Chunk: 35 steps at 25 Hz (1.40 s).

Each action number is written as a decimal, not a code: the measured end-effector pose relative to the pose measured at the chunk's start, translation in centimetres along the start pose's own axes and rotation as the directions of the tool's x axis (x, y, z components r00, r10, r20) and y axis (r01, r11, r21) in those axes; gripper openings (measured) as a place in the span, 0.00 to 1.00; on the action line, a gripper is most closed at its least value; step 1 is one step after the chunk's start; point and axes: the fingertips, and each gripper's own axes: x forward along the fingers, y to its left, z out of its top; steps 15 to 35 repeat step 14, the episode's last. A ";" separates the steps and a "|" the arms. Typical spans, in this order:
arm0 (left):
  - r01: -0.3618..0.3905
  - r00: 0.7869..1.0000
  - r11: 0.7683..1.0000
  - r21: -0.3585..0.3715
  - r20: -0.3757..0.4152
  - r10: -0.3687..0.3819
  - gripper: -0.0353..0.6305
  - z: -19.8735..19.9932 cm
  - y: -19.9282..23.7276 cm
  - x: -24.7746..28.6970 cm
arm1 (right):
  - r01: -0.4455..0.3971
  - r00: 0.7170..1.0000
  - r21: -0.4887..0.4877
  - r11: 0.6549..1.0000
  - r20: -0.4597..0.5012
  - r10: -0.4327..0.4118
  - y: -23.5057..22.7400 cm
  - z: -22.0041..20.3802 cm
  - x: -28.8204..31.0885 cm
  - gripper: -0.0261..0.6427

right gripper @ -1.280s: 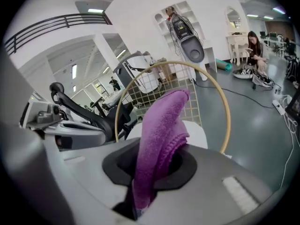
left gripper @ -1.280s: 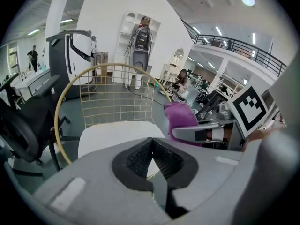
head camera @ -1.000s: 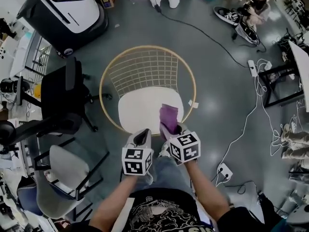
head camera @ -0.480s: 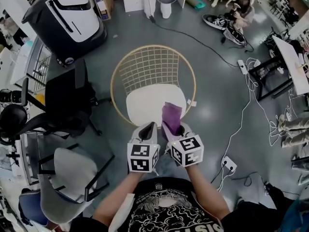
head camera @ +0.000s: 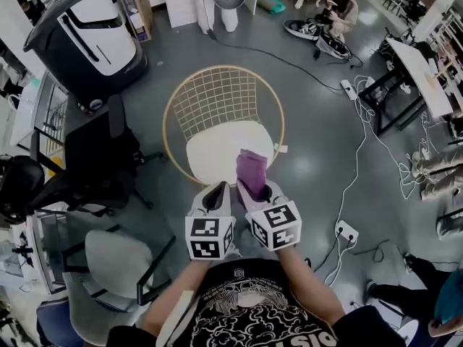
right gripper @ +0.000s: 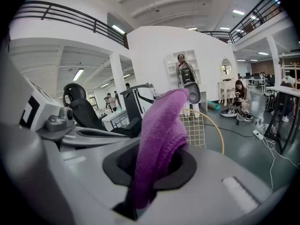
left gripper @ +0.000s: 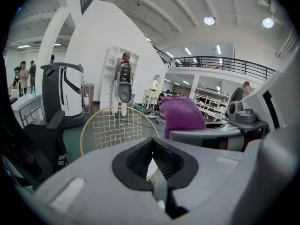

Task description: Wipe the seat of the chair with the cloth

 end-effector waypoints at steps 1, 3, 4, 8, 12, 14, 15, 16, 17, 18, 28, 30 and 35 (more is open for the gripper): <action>0.004 1.000 1.000 0.003 0.002 -0.004 0.05 0.1 -0.1 -0.1 | 0.004 1.000 0.000 1.000 0.003 -0.004 0.1 0.1 -0.1 0.13; 0.013 1.000 1.000 0.009 0.006 -0.013 0.05 0.3 -0.3 -0.3 | 0.008 1.000 -0.001 1.000 0.006 -0.008 0.2 0.2 -0.3 0.13; 0.016 1.000 1.000 0.012 0.008 -0.016 0.05 0.3 -0.3 -0.3 | 0.009 1.000 -0.002 1.000 0.008 -0.009 0.2 0.3 -0.3 0.13; 0.027 0.999 0.999 0.021 0.018 -0.027 0.05 0.7 -0.5 -0.3 | 0.014 1.000 -0.003 1.000 0.014 -0.014 0.3 0.3 -0.4 0.13; 0.033 0.999 0.999 0.027 0.016 -0.033 0.05 0.5 -0.8 -0.6 | 0.013 1.000 0.000 1.000 0.013 -0.013 0.5 0.0 -0.6 0.13; 0.035 0.999 0.999 0.027 0.011 -0.035 0.05 0.3 -1.0 -0.9 | 0.011 1.000 0.002 1.000 0.011 -0.011 0.8 -0.2 -0.8 0.13; 0.035 0.999 0.999 0.027 0.011 -0.035 0.05 0.3 -1.0 -0.9 | 0.011 1.000 0.002 1.000 0.011 -0.011 0.8 -0.2 -0.8 0.13; 0.035 0.999 0.999 0.027 0.011 -0.035 0.05 0.3 -1.0 -0.9 | 0.011 1.000 0.002 1.000 0.011 -0.011 0.8 -0.2 -0.8 0.13; 0.035 0.999 0.999 0.027 0.011 -0.035 0.05 0.3 -1.0 -0.9 | 0.011 1.000 0.002 1.000 0.011 -0.011 0.8 -0.2 -0.8 0.13; 0.035 0.999 0.999 0.027 0.011 -0.035 0.05 0.3 -1.0 -0.9 | 0.011 1.000 0.002 1.000 0.011 -0.011 0.8 -0.2 -0.8 0.13; 0.035 0.999 0.999 0.027 0.011 -0.035 0.05 0.3 -1.0 -0.9 | 0.011 1.000 0.002 1.000 0.011 -0.011 0.8 -0.2 -0.8 0.13; 0.035 0.999 0.999 0.027 0.011 -0.035 0.05 0.3 -1.0 -0.9 | 0.011 1.000 0.002 1.000 0.011 -0.011 0.8 -0.2 -0.8 0.13; 0.035 0.999 0.999 0.027 0.011 -0.035 0.05 0.3 -1.0 -0.9 | 0.011 1.000 0.002 1.000 0.011 -0.011 0.8 -0.2 -0.8 0.13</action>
